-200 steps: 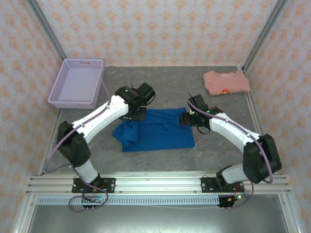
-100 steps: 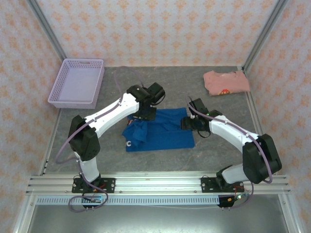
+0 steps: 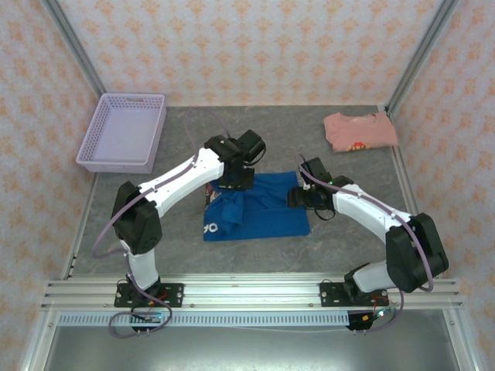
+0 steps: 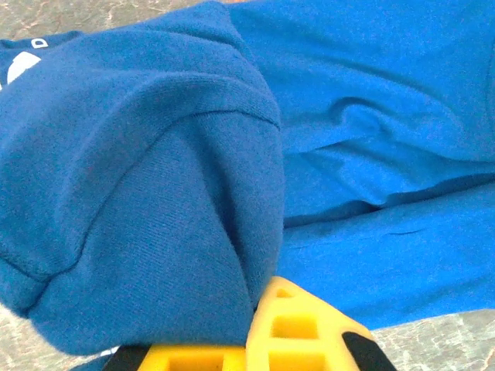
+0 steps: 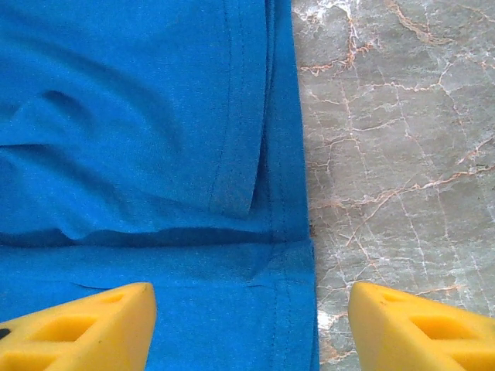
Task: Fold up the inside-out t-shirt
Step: Fold the T-shirt at the center of the table.
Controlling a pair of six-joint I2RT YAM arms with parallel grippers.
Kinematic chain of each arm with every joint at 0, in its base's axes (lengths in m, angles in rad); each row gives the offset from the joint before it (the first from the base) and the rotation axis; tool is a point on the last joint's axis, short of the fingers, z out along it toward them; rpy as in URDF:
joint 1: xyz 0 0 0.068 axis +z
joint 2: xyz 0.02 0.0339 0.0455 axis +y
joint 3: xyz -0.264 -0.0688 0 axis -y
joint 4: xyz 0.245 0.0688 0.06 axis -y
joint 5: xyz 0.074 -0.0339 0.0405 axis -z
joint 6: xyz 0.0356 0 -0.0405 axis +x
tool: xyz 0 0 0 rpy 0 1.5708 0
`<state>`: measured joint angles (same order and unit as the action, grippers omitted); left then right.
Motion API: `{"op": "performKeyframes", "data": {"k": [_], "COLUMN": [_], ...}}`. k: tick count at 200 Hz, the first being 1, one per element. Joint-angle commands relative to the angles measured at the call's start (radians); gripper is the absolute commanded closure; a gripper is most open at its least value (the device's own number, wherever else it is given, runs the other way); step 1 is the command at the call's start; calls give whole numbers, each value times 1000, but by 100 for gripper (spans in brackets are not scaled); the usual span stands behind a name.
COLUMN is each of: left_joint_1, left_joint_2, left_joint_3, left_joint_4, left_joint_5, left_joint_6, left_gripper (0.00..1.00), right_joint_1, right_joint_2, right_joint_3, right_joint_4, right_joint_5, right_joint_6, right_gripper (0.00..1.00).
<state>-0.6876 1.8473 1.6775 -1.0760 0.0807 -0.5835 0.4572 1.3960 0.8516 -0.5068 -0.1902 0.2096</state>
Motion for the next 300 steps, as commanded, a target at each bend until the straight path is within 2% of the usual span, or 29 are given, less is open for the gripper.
{"op": "performKeyframes", "data": {"k": [1,32,58,90,110,157,208,252,282,300], "left_joint_1": [-13,-32,-54,-93,-111,-143,-159,-157,-151,-136], "left_joint_2": [40,117,179,260,303,395,461,461,367,237], "left_joint_3": [40,63,77,117,146,246,419,465,423,306], "left_joint_4": [54,117,198,280,330,458,421,294,256,266], "left_joint_5": [28,55,101,134,147,207,245,221,193,137], "left_joint_6": [-41,-81,-128,-194,-234,-301,-242,-138,-46,8], "left_gripper": [100,100,91,69,59,55,52,37,31,28], "right_joint_1": [-5,-6,-6,-9,-9,-9,-9,-9,-18,-52], "right_joint_2": [-35,-60,-101,-135,-171,-366,-570,-578,-538,-483], "right_joint_3": [-22,-38,-71,-95,-113,-194,-224,-201,-182,-176], "right_joint_4": [-4,-15,-18,-18,-24,-58,-114,-125,-103,-51], "right_joint_5": [9,24,60,66,78,152,232,258,278,205], "right_joint_6": [19,37,78,126,158,276,325,299,256,216], "right_gripper": [33,33,33,33,34,35,36,35,33,30]}}
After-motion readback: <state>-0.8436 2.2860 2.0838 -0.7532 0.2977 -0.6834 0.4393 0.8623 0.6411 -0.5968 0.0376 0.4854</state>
